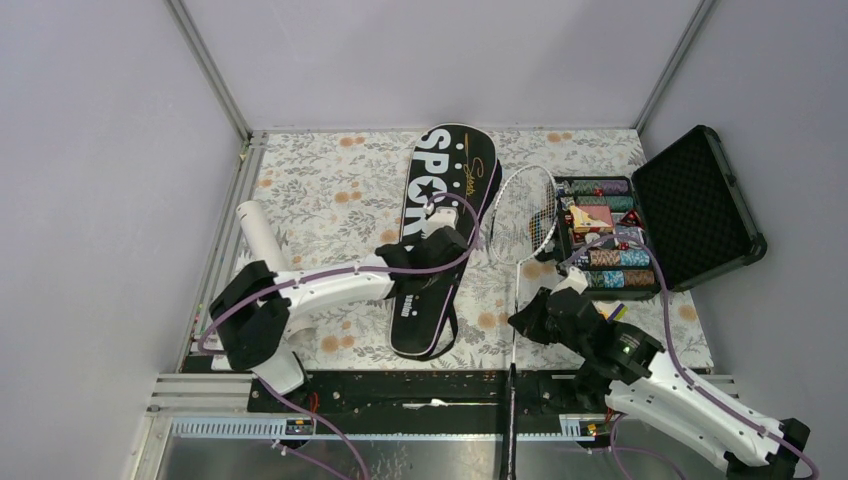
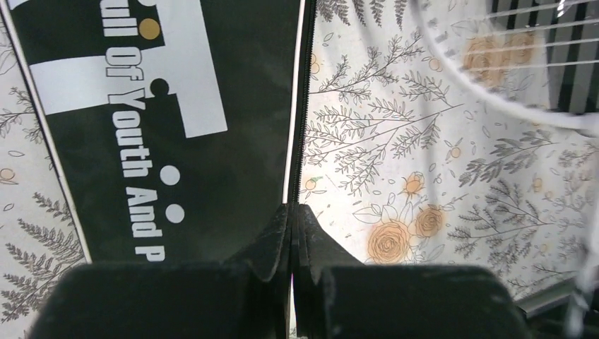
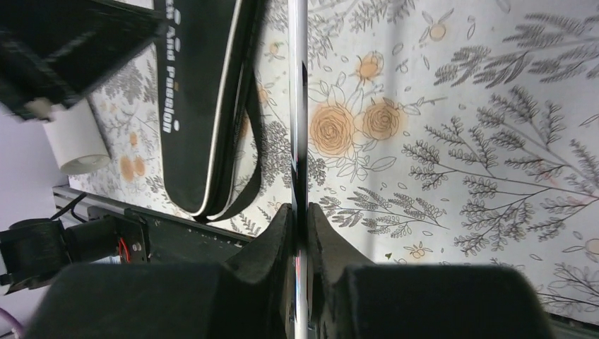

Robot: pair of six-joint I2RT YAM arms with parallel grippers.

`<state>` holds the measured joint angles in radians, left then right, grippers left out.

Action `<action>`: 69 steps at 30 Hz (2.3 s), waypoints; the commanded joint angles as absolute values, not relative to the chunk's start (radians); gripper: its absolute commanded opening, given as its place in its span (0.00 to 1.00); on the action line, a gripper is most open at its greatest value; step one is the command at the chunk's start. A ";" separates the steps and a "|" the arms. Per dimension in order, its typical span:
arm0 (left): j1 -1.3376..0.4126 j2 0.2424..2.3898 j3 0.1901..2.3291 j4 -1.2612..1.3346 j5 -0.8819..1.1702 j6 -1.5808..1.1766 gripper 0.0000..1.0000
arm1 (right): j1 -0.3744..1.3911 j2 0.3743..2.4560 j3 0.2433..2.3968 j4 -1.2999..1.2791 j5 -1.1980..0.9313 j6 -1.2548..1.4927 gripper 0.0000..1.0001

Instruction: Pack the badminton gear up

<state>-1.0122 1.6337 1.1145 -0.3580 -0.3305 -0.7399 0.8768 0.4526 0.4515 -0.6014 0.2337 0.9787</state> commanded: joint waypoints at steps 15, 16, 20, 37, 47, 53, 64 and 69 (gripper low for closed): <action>-1.011 1.716 1.166 -0.379 -0.340 -0.674 0.48 | 0.873 0.528 0.275 -0.254 0.057 1.192 0.00; -1.011 1.716 1.161 -0.375 -0.338 -0.675 0.49 | 0.873 0.522 0.271 -0.247 0.050 1.196 0.00; -1.010 1.715 1.159 -0.382 -0.358 -0.675 0.52 | 0.873 0.493 0.246 -0.196 0.030 1.239 0.00; -1.009 1.909 1.345 -0.557 -0.386 -0.691 0.57 | 0.873 0.439 0.236 -0.193 -0.039 1.249 0.00; -1.006 1.929 1.366 -0.583 -0.403 -0.703 0.32 | 0.873 0.380 0.231 -0.236 -0.023 1.250 0.00; -0.999 1.967 1.398 -0.590 -0.372 -0.694 0.02 | 0.872 0.368 0.251 -0.270 -0.021 1.245 0.00; -1.000 1.775 1.292 -0.521 -0.379 -0.712 0.00 | 0.873 0.275 0.296 -0.405 0.025 1.247 0.00; -1.000 1.707 1.247 -0.483 -0.350 -0.727 0.00 | 0.873 0.283 0.299 -0.391 0.009 1.252 0.00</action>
